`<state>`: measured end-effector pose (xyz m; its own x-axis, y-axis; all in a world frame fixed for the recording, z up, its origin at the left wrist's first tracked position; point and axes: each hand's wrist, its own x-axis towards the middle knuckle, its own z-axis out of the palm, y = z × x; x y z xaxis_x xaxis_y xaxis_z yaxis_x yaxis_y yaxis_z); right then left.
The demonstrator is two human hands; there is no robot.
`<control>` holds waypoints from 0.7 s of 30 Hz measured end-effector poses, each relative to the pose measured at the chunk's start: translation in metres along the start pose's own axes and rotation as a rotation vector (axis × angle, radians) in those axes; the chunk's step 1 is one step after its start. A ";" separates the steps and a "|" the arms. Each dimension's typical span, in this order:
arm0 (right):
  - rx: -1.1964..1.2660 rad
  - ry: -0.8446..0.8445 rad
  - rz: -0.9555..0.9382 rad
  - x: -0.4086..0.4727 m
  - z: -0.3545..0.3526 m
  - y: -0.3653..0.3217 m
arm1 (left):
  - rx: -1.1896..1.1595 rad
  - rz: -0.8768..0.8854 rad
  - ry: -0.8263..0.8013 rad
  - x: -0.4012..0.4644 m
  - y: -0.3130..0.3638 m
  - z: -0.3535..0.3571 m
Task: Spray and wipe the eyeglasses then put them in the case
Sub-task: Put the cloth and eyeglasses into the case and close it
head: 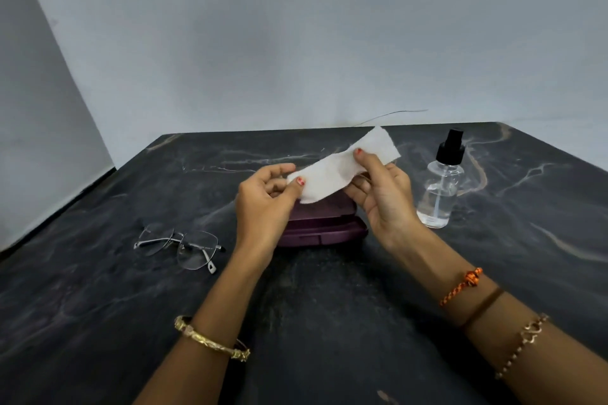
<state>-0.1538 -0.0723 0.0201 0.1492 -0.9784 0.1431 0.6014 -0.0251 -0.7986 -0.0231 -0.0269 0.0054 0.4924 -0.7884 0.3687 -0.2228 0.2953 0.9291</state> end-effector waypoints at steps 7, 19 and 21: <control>-0.507 -0.056 0.057 0.000 -0.020 -0.008 | -0.052 -0.057 0.187 0.008 0.001 -0.019; -1.060 -0.185 -0.105 0.002 -0.025 -0.005 | 0.480 -0.021 0.139 0.010 0.006 -0.039; -1.181 -0.192 -0.145 0.004 -0.028 -0.007 | 0.562 -0.023 0.075 0.008 0.008 -0.037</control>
<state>-0.1789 -0.0822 0.0098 0.3141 -0.9069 0.2808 -0.4519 -0.4029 -0.7959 0.0105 -0.0111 0.0167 0.5562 -0.7449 0.3684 -0.6145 -0.0702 0.7858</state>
